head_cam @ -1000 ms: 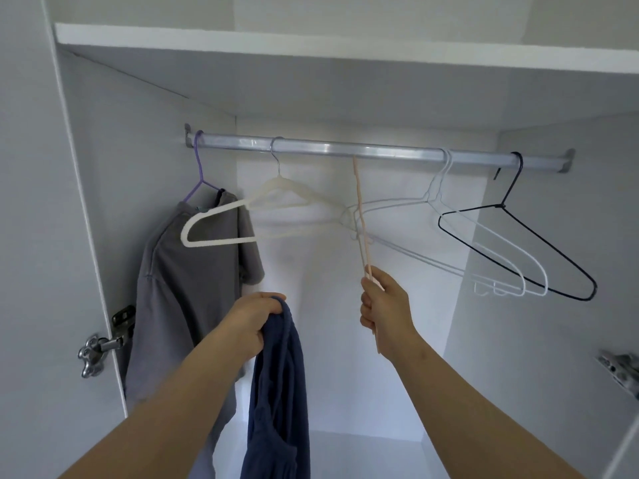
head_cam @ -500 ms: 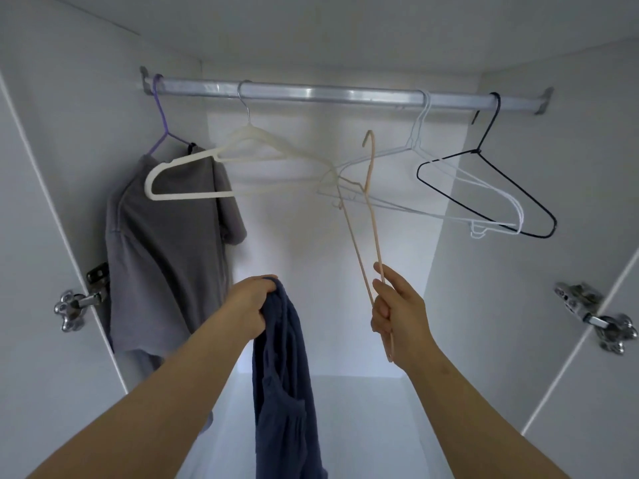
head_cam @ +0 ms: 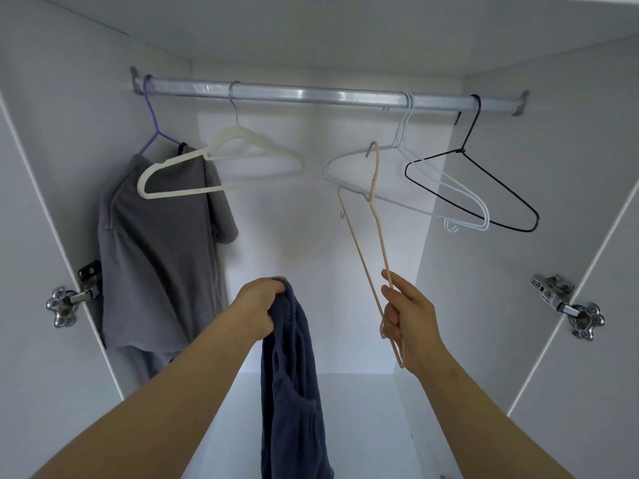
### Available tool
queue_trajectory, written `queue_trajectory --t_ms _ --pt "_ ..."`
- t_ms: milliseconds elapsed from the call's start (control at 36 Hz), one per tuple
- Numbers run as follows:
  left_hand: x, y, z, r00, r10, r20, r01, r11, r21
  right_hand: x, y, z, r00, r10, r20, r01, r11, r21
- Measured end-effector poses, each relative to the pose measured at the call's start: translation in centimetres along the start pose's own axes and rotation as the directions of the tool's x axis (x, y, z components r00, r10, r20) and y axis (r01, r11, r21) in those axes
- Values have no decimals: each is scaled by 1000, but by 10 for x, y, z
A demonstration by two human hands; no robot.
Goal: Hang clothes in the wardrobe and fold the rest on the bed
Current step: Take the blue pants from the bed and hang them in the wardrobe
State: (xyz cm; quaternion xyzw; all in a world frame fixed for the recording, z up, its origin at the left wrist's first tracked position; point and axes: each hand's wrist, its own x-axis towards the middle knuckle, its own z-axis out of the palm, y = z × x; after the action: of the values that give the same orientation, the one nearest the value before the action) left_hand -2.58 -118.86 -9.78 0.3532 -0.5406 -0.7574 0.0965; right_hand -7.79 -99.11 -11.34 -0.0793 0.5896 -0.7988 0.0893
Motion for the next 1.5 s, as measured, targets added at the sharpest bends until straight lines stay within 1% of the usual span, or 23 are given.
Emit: queue_trajectory --t_ms 111,194,278,361,444,583,667,778,833,889,972,1028,1083,1222,1278,1333,1417,1500 --pt "-2 2 2 1000 11 -14 -11 1000 6 -5 2 -6 998 5 64 -4 1000 -17" --pt "-5 2 3 999 46 4 -46 999 9 -6 0 -8 995 6 99 -1 999 -44" --pt "-11 3 4 983 164 78 -165 986 11 -8 -1 -8 988 3 154 12 995 -97" --pt "-19 8 5 960 246 135 -253 967 32 -12 0 -8 979 3 202 39 978 -205" --pt "-22 18 4 933 334 136 -344 937 56 -15 3 -10 974 1 226 75 943 -324" --pt "-25 31 -5 883 447 140 -461 884 83 -18 11 -18 955 65 288 61 910 -409" --pt "-22 35 -12 889 436 142 -454 880 140 -21 14 -21 942 99 322 69 879 -472" --pt "-16 36 -24 934 337 121 -355 913 199 -22 13 -22 934 118 337 94 830 -550" --pt "-15 36 -28 930 359 79 -367 897 247 -21 12 -22 935 121 335 99 816 -570" --pt "-14 35 -30 912 407 40 -398 859 322 -19 12 -22 937 121 328 107 795 -597" --pt "-15 31 -29 880 474 28 -441 795 417 -17 14 -18 930 120 347 132 772 -621" --pt "-17 25 -23 863 502 51 -465 753 466 -16 15 -10 926 117 360 142 774 -618" --pt "-19 17 -15 861 502 85 -473 727 497 -16 17 1 924 113 365 139 790 -597" --pt "-27 -9 4 862 449 236 -491 622 610 -19 14 33 908 136 397 96 853 -513" --pt "-27 -17 8 867 423 264 -488 612 622 -20 15 39 911 158 381 61 862 -504" --pt "-26 -20 7 879 418 228 -464 649 603 -21 19 40 930 170 325 5 880 -474" --pt "-20 -19 -4 888 453 77 -404 690 601 -20 25 33 959 177 223 -54 882 -468" --pt "-8 -17 -20 901 430 -59 -299 714 634 -20 29 22 968 183 172 -88 888 -452"
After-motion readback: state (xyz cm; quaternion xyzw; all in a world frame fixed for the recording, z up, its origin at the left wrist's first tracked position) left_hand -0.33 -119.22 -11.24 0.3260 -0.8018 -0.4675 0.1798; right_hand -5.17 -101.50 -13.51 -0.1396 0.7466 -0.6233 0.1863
